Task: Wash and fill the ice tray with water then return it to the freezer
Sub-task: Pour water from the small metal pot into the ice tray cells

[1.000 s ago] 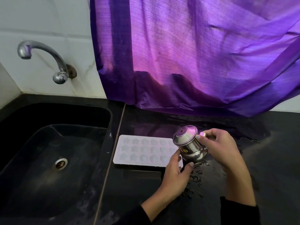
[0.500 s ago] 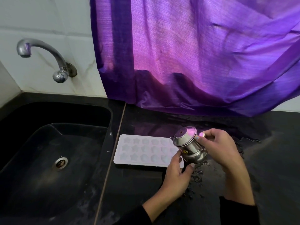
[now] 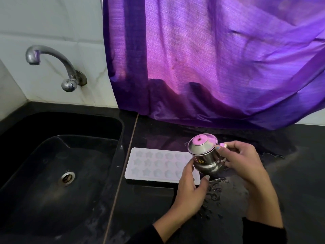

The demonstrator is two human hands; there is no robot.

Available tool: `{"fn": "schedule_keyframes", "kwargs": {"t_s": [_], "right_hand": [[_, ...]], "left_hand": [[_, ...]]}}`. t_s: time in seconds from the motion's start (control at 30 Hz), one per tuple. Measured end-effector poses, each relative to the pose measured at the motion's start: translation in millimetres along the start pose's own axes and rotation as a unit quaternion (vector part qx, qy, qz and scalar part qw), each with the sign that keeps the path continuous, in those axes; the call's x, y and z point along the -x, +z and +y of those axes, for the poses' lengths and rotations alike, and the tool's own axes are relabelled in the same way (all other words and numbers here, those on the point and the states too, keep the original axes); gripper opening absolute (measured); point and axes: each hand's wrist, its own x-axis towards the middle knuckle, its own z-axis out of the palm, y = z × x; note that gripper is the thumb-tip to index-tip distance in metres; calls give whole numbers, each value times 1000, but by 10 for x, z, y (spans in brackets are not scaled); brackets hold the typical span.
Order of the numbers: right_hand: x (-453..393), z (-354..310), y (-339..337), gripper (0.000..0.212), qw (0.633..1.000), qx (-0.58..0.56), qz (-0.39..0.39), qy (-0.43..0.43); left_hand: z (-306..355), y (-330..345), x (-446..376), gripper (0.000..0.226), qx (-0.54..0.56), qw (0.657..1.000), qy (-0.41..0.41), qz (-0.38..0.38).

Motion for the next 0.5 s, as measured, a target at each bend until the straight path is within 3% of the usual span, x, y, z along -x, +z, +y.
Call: {"fn": "schedule_keyframes", "kwargs": {"t_s": [0.5], "right_hand": [[12, -95, 199, 12, 999, 45, -7, -20]], "left_hand": [[-52, -82, 20, 52, 15, 1000, -1, 24]]}}
